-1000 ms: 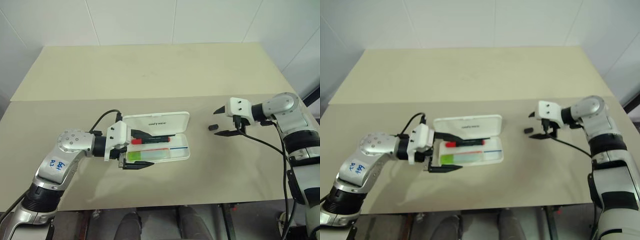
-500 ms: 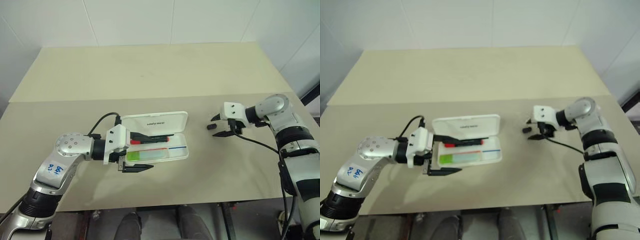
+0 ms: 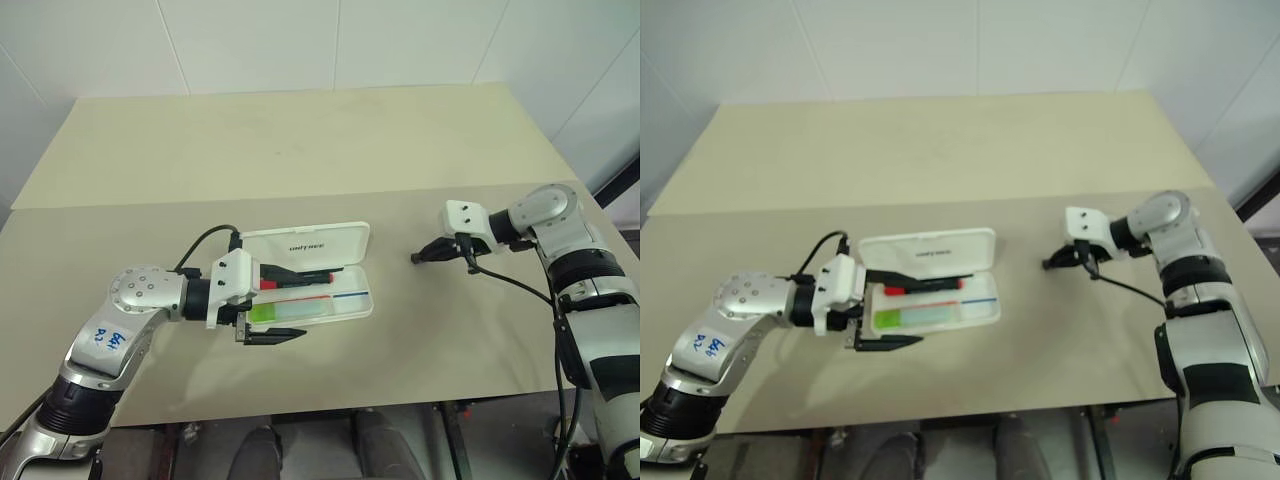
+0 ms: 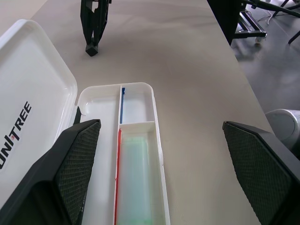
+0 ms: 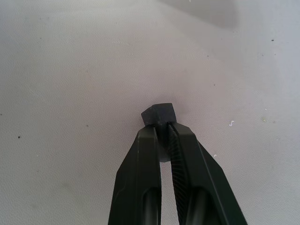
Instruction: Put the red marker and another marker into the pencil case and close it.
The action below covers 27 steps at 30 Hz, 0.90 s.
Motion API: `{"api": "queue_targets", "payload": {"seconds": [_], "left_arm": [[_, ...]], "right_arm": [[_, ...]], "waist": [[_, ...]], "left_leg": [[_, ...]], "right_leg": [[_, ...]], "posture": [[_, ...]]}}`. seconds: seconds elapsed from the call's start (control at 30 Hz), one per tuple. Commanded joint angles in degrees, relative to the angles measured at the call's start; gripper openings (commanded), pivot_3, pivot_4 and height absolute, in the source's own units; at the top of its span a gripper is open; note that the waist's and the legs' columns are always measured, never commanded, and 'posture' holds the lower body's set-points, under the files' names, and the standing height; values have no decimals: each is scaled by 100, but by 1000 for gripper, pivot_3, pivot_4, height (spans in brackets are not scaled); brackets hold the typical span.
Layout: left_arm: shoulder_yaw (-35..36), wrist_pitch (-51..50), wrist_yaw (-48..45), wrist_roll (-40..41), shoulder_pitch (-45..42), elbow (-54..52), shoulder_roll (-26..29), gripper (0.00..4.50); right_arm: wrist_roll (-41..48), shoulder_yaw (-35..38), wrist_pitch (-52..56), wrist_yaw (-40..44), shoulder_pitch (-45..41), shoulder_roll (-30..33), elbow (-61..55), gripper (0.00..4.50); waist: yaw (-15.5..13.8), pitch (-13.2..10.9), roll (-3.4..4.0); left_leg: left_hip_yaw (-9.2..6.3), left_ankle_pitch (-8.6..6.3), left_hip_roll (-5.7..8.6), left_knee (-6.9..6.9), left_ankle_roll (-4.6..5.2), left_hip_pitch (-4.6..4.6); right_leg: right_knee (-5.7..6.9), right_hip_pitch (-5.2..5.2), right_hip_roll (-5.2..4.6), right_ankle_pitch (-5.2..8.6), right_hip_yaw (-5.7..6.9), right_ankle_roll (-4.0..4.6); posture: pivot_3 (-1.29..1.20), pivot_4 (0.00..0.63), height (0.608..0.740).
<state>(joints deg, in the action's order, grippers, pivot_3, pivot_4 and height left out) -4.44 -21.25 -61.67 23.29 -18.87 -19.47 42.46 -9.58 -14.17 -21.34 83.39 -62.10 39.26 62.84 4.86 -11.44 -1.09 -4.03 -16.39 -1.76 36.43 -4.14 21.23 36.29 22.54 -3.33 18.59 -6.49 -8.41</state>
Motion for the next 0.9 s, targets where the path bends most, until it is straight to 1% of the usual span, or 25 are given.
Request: {"api": "queue_targets", "payload": {"seconds": [0.03,0.17,0.2,0.27,0.33,0.47,0.73,0.77,0.87,0.9], "left_arm": [[60,34,-17,59,-108,-74,-5,4500],[51,36,-34,56,-134,-52,-5,4500],[47,37,-38,54,-144,-41,-7,4500],[43,37,-43,51,-158,-31,-9,4500],[44,31,-42,52,-162,-34,-10,4500],[55,17,-28,57,-148,-49,-10,4500],[57,3,-1,61,-131,-60,-24,4500],[53,5,-2,60,-130,-61,-26,4500],[39,-1,1,62,-142,-68,-40,4500],[35,3,-4,60,-153,-56,-45,4500]], "right_arm": [[6,8,2,143,138,76,-151,48],[66,96,203,140,138,50,-199,48],[57,106,196,73,121,32,-185,743],[-19,73,66,-79,96,13,-130,1341],[-81,41,-37,-151,83,-7,-74,2063],[-165,10,-65,-221,43,-97,38,2063],[-384,-39,-79,-628,-118,-350,322,2063],[-381,-38,-15,-558,-145,-383,372,2063],[-415,-28,58,-565,-204,-442,462,1490],[-442,-34,53,-614,-217,-450,481,1111]], "waist": [[-3,0,0],[-4,0,0],[-4,0,0],[-5,0,0],[-4,-1,1],[-4,-1,2],[30,-1,2],[40,-1,2],[85,-1,2],[92,-1,2]], "left_leg": [[0,0,0,0,0,0],[0,0,0,2,0,0],[0,0,0,2,0,0],[0,0,0,2,0,1],[0,0,1,4,0,2],[0,0,1,4,0,2],[1,0,1,12,-1,-2],[1,0,1,17,-1,-4],[0,0,0,42,0,-6],[-1,0,1,53,0,-6]], "right_leg": [[0,0,0,0,0,0],[2,0,0,0,0,0],[2,0,0,0,0,0],[2,0,0,0,0,0],[3,0,-1,0,0,0],[3,0,-1,0,0,0],[14,0,0,0,-3,0],[20,-1,1,0,-4,0],[40,-5,4,0,-5,0],[50,-6,5,0,-7,0]], "posture": [[0,150,740],[0,150,740],[0,150,740],[0,150,740],[0,150,740],[0,150,740],[0,150,740],[0,150,740],[0,150,740],[0,150,740]]}}
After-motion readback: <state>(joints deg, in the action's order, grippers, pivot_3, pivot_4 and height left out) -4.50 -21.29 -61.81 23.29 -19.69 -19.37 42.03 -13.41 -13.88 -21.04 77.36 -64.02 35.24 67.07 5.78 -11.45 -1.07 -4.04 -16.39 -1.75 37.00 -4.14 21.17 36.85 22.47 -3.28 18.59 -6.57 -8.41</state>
